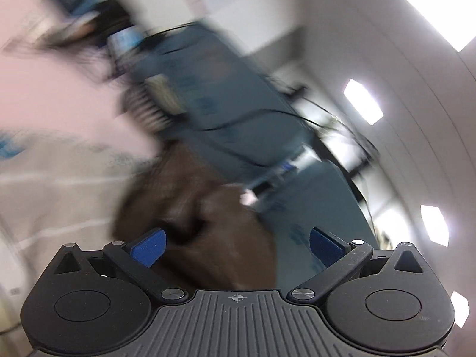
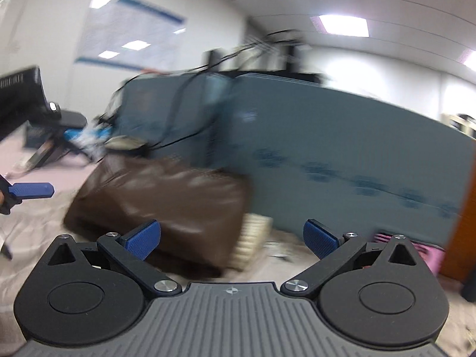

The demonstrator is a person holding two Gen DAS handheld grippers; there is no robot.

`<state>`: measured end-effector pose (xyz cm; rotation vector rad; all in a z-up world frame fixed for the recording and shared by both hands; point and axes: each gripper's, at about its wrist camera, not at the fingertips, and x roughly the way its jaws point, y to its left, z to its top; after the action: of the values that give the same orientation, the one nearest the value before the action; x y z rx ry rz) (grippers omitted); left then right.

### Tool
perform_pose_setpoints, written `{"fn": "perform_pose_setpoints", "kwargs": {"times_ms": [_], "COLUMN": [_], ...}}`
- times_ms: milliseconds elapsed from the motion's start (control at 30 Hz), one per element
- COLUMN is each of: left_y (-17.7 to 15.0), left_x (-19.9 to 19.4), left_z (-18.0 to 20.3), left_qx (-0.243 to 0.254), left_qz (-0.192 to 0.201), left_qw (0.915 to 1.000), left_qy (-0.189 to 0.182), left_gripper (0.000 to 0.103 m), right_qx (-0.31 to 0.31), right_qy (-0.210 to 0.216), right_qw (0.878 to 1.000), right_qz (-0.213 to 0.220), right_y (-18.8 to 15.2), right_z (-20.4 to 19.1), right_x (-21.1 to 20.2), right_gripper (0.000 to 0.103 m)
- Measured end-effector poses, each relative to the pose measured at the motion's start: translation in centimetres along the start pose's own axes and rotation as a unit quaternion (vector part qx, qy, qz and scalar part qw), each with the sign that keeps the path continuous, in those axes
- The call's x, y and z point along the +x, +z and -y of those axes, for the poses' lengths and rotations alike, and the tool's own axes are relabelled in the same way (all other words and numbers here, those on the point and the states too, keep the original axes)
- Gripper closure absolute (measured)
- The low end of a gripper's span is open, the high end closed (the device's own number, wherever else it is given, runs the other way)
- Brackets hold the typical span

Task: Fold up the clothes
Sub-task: 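Turn both tools toward the brown leather jacket and reach down to it, then grasp the brown leather jacket with the right gripper while the left gripper grasps another edge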

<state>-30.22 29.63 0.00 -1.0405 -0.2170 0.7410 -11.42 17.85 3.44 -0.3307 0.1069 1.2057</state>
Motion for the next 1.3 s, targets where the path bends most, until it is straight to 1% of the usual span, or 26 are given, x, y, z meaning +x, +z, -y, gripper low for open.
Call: {"fn": "perform_pose_setpoints", "kwargs": {"times_ms": [33, 100, 133, 167, 233, 333, 433, 500, 567, 667, 700, 733, 767, 800, 867, 900, 933, 967, 1000, 1033, 1100, 1133, 1200, 1233, 1267, 1300], "left_y": [0.4, 1.3, 1.3, 1.4, 1.5, 1.6, 1.6, 1.7, 2.2, 1.9, 1.8, 1.7, 1.5, 1.4, 1.5, 1.6, 1.6, 1.7, 1.9, 1.8, 1.7, 1.6, 1.4, 1.3, 1.4, 1.5], "left_x": [-0.1, -0.2, 0.1, 0.5, 2.1, 4.0, 5.9, 7.2, 8.0, 8.2, 8.0, 7.8, 7.6, 7.4, 6.6, 6.1, 6.0, 6.7, 7.3, 7.1, 6.7, 6.1, 5.2, 4.8, 5.3, 5.8], "left_z": [-1.1, -3.4, -3.9, -4.5, -5.4, -4.9, -4.4, -4.0, -4.0, -4.7, -4.9, -5.2, -5.4, -5.7, -5.1, -4.9, -4.8, -5.0, -5.1, -5.5, -6.3, -6.6, -6.7, -6.7, -6.3, -5.9], "left_qx": [-0.024, -0.07, -0.078, -0.088, -0.119, -0.11, -0.101, -0.094, -0.092, -0.107, -0.108, -0.11, -0.111, -0.112, -0.086, -0.073, -0.063, -0.069, -0.076, -0.094, -0.13, -0.149, -0.172, -0.183, -0.176, -0.169], "left_qz": [-0.005, -0.015, -0.023, -0.038, -0.079, -0.098, -0.117, -0.129, -0.111, -0.086, -0.08, -0.074, -0.069, -0.063, -0.033, -0.019, -0.015, -0.027, -0.04, -0.053, -0.08, -0.088, -0.078, -0.074, -0.075, -0.076], "left_qw": [0.9997, 0.9972, 0.9964, 0.9953, 0.9897, 0.9889, 0.9875, 0.9864, 0.9895, 0.989, 0.9888, 0.9885, 0.9881, 0.9877, 0.9908, 0.9918, 0.9918, 0.9914, 0.9909, 0.9912, 0.9882, 0.9849, 0.9819, 0.9802, 0.9811, 0.9818], "left_qy": [0.008, 0.023, 0.022, 0.014, 0.008, 0.019, 0.031, 0.039, 0.008, -0.057, -0.065, -0.073, -0.081, -0.089, -0.098, -0.103, -0.11, -0.107, -0.104, -0.076, -0.02, -0.003, 0.005, 0.01, 0.026, 0.042], "left_gripper": [0.0, 0.0, 0.0, 0.0, 0.0, 0.0, 0.0, 0.0, 0.001, 0.001, 0.001, 0.005, 0.012, 0.016, 0.032, 0.033, 0.033, 0.033, 0.033, 0.033, 0.032, 0.031, 0.023, 0.016, 0.012, 0.012], "right_qx": [-0.012, -0.031, -0.039, -0.048, -0.066, -0.105, -0.138, -0.144, -0.13, -0.062, -0.049, -0.035, -0.034, -0.042, -0.048, -0.038, -0.028, -0.017, -0.006, -0.004, -0.011, -0.011, -0.002, 0.003, 0.008, 0.013], "right_qy": [0.012, 0.022, 0.025, 0.028, 0.029, 0.043, 0.033, 0.024, 0.007, -0.018, -0.024, -0.031, -0.028, -0.02, -0.001, 0.007, 0.013, 0.019, 0.025, 0.024, 0.021, 0.022, 0.023, 0.024, 0.026, 0.027], "right_qw": [1.0, 0.999, 0.999, 0.998, 0.997, 0.993, 0.989, 0.988, 0.991, 0.998, 0.998, 0.999, 0.999, 0.999, 0.999, 0.999, 1.0, 1.0, 1.0, 1.0, 1.0, 1.0, 1.0, 1.0, 0.999, 0.999], "right_qz": [-0.004, -0.012, -0.015, -0.019, -0.024, -0.041, -0.047, -0.049, -0.043, -0.024, -0.017, -0.01, -0.004, 0.001, 0.009, 0.006, 0.0, -0.006, -0.012, -0.015, -0.015, -0.016, -0.017, -0.017, -0.016, -0.017], "right_y": [0.0, 0.2, 0.3, 0.4, 0.5, 0.4, 0.4, 0.6, 1.1, 2.1, 2.3, 2.6, 2.7, 2.8, 3.0, 3.2, 3.4, 3.6, 3.8, 3.9, 3.8, 3.8, 3.7, 3.7, 3.7, 3.7], "right_z": [-0.9, -2.2, -2.9, -3.5, -4.8, -6.2, -7.2, -7.6, -7.3, -5.4, -5.0, -4.5, -4.4, -4.6, -4.9, -4.8, -4.7, -4.6, -4.5, -4.5, -4.8, -4.8, -4.5, -4.4, -4.2, -4.1], "right_x": [0.7, 2.2, 2.9, 3.7, 5.1, 6.7, 8.3, 9.3, 9.9, 9.9, 10.0, 10.1, 10.2, 10.3, 10.7, 11.0, 11.4, 11.8, 12.2, 12.5, 12.6, 12.8, 13.1, 13.3, 13.5, 13.7], "right_gripper": [0.0, 0.0, 0.0, 0.0, 0.0, 0.0, 0.0, 0.0, 0.001, 0.001, 0.001, 0.001, 0.002, 0.004, 0.013, 0.021, 0.025, 0.027, 0.032, 0.041, 0.051, 0.054, 0.054, 0.058, 0.06, 0.066]}}
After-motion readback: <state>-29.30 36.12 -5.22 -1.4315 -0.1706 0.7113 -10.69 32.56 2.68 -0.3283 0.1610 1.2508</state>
